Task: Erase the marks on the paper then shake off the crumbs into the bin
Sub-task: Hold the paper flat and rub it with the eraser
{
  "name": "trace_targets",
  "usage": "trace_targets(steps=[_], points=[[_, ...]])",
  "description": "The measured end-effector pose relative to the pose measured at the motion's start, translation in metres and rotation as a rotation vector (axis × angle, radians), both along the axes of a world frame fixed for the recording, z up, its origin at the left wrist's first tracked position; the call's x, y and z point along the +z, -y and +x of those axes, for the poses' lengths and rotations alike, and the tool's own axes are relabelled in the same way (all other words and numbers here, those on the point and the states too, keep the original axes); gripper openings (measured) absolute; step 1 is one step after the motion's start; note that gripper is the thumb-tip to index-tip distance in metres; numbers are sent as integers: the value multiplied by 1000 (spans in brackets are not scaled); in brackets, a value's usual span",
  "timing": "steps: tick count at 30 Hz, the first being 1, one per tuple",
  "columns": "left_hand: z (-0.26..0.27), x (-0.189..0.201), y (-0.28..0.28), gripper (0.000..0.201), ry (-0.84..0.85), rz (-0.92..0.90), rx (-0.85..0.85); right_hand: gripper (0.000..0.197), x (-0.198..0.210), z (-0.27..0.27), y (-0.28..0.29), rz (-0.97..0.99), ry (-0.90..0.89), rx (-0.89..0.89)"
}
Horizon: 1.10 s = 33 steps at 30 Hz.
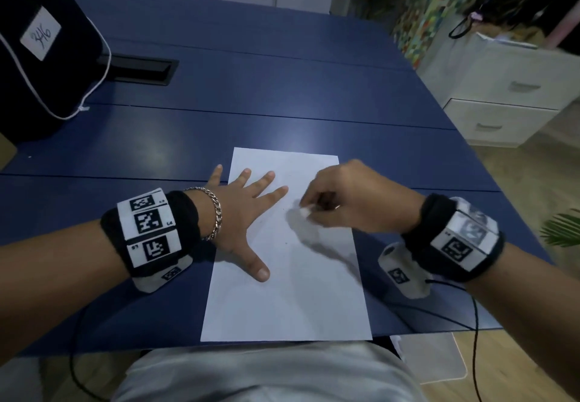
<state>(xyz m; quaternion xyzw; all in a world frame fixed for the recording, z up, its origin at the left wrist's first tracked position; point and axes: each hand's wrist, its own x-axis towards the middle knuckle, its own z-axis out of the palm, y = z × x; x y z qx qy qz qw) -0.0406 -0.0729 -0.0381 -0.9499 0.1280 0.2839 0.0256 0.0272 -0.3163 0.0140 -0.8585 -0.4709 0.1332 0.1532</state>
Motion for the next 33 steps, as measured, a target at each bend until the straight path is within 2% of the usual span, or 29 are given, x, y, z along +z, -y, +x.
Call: trace_targets(steps=[4, 7, 12, 17, 23, 29, 33], points=[[-1, 0, 0, 165, 4, -7, 11, 18, -2, 16, 32, -54, 2, -182], [0, 2, 1, 170, -7, 1, 14, 13, -15, 11, 43, -93, -25, -204], [-10, 7, 1, 169, -24, 40, -13, 11, -21, -3, 47, -85, -85, -184], [-30, 9, 2, 165, -48, 29, -47, 12, -12, -15, 46, -166, -140, -108], [-4, 17, 5, 158, 42, -45, 32, 20, 3, 31, 27, -87, -17, -190], [13, 4, 10, 159, -39, -2, 43, 21, -10, 43, -22, -164, 51, -37], [14, 3, 9, 160, -46, 16, 52, 21, -16, 45, -25, -140, 81, 9]])
